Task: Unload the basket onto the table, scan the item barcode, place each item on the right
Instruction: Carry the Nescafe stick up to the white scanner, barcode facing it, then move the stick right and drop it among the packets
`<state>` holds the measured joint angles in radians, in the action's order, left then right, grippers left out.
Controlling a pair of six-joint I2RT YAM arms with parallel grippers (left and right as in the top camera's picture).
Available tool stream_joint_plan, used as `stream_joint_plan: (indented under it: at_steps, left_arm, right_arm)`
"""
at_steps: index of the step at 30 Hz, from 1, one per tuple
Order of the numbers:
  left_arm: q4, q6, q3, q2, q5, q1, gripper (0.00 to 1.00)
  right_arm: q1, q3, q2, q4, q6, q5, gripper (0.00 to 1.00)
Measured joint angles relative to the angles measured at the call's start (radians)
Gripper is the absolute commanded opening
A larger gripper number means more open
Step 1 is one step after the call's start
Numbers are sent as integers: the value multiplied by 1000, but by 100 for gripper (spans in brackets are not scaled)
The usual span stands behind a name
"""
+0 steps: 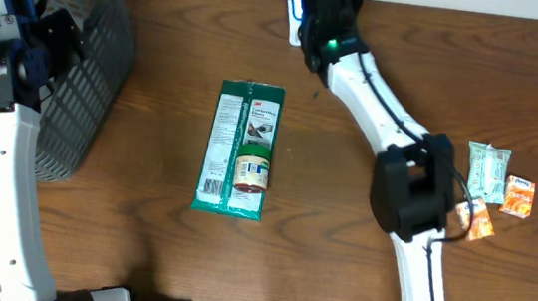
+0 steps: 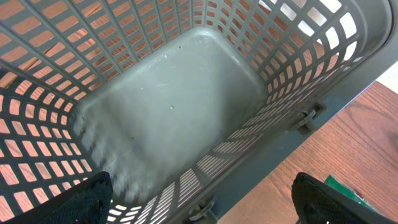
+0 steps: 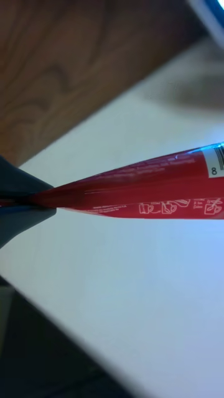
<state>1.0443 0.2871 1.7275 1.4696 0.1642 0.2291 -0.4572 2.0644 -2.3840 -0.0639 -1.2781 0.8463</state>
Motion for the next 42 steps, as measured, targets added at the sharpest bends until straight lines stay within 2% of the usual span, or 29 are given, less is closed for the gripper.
stream_joint_plan:
  at_steps: [13,22,28,31,34,38,42]
  left_arm:
    - [0,0,0,0,0,0,93]
    - [0,0,0,0,0,0,92]
    - [0,0,0,0,0,0,93]
    - [0,0,0,0,0,0,93]
    - [0,0,0,0,0,0,92]
    - [0,0,0,0,0,0,92]
    - [0,0,0,0,0,0,93]
  right_arm:
    - [-2,0,-225,82,-98,29,1]
    - [-5,1,-230,88,-207,84,1]
    - [-31,1,-230,111,-228,98,1]
    - [-45,1,-229,102,-187,101,1]
    - [-54,1,-205,3,-103,96,1]
    - [-55,-1,-100,-306,91,32,1]
    - [-45,-2,93,-615,365,-172,1]
